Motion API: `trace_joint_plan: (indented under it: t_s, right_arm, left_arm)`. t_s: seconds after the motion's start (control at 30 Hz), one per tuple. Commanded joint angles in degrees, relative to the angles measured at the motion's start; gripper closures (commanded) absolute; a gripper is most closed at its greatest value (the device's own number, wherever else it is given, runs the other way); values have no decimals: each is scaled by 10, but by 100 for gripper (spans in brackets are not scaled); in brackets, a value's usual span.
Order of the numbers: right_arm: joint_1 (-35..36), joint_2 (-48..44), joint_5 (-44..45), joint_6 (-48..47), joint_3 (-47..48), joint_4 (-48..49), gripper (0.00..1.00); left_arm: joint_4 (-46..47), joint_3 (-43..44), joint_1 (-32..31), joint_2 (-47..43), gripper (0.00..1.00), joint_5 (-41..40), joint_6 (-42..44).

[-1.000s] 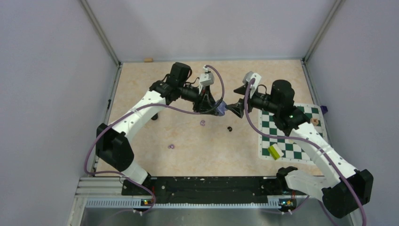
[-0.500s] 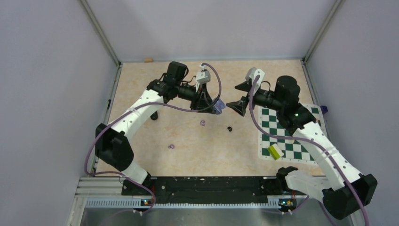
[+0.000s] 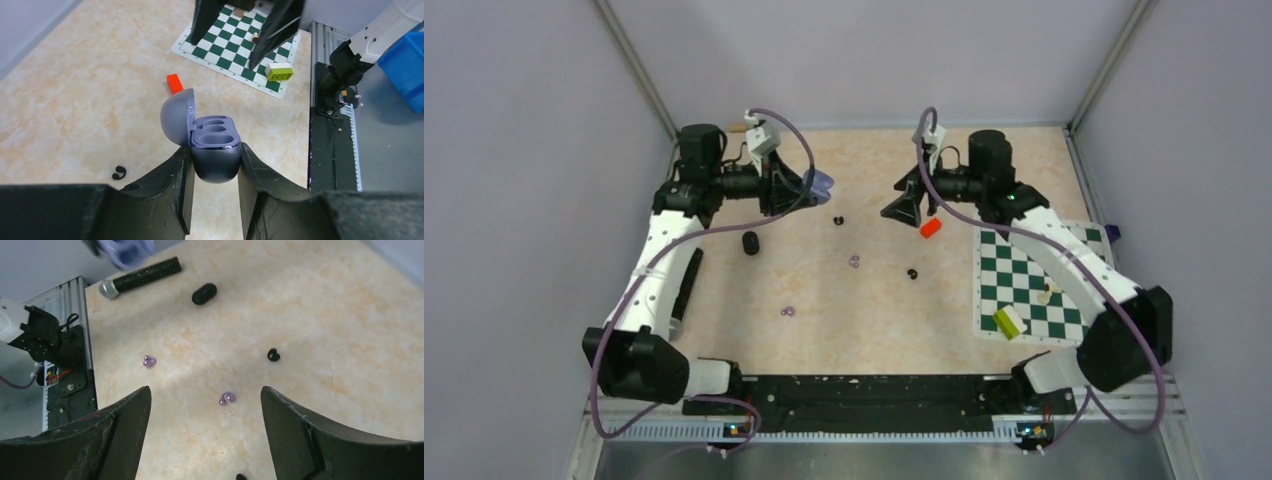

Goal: Insert the wireless bluetooth earbuds into the charging case
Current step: Pick up the right earbud from the center of the board.

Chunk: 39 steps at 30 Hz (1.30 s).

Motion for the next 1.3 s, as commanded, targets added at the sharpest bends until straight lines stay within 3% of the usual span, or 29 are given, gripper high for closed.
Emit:
trace_joint_plan:
  t_s: [0.0,0.23,0.47,0.73,1.27]
  right_arm:
    - [6,97,6,33,50,-5,22]
    - [28,260,33,25,142,-68,29]
    - [81,364,56,22,165,-83,30]
    - [127,402,87,20,172,-78,28]
    - [134,450,104,12,175,-84,28]
  left_arm:
    - [-44,-37,52,-50,100,58,46]
    - [-183,-99,129,-104,100,116,188]
    - [-196,-136,168,-136,100,153,218]
    - [-198,-156,170,-149,100,183,233]
    - [-198,-172,170,-148,100,198,261]
